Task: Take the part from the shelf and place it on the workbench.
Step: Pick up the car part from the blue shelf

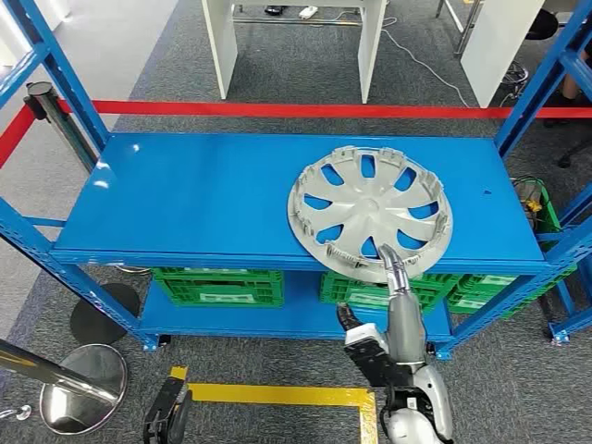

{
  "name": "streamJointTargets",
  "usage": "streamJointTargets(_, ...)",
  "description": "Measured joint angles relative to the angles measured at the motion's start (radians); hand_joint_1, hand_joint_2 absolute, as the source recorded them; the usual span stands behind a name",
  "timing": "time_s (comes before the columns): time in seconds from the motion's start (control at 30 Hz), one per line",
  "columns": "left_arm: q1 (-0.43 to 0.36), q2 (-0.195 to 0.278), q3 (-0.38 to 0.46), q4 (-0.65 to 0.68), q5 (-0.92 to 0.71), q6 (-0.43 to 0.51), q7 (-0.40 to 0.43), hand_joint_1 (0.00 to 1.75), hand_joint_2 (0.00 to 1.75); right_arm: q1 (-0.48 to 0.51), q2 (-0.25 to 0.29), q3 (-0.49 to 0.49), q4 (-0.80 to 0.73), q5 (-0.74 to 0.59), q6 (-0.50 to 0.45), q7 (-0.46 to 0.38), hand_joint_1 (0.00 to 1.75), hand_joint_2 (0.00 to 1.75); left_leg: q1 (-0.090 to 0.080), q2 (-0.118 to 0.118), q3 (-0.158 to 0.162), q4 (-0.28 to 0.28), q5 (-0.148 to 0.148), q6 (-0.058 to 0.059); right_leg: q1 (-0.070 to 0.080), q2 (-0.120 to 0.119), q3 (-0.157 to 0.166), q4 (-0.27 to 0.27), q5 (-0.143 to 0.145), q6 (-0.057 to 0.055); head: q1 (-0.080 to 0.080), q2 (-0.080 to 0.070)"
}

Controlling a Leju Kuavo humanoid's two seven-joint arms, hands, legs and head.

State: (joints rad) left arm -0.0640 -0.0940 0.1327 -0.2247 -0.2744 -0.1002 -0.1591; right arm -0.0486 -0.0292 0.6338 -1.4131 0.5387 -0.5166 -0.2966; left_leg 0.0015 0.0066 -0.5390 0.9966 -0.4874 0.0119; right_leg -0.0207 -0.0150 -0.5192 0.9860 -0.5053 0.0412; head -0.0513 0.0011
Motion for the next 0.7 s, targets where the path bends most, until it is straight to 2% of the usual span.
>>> streamJointTargets(0.33, -0.011, -0.012, -0.001, 0.000, 0.057, -0.028, 0.014, 0.00, 0.00, -0.087, 0.046, 0.049, 0.180, 0.261, -0.142, 0.058, 0.00, 1.75, 0.000, 0.000, 0.000, 0.000, 0.000, 0.000, 0.000, 0.000, 0.000, 0.000, 0.000, 0.000, 0.000, 0.000)
streamJointTargets(0.7, -0.026, -0.028, -0.001, 0.000, 0.102, -0.055, -0.007, 0.00, 0.00, -0.142, 0.078, 0.065, 0.329, 0.585, -0.156, 0.163, 0.00, 1.75, 0.000, 0.000, 0.000, 0.000, 0.000, 0.000, 0.000, 0.000, 0.000, 0.000, 0.000, 0.000, 0.000, 0.000)
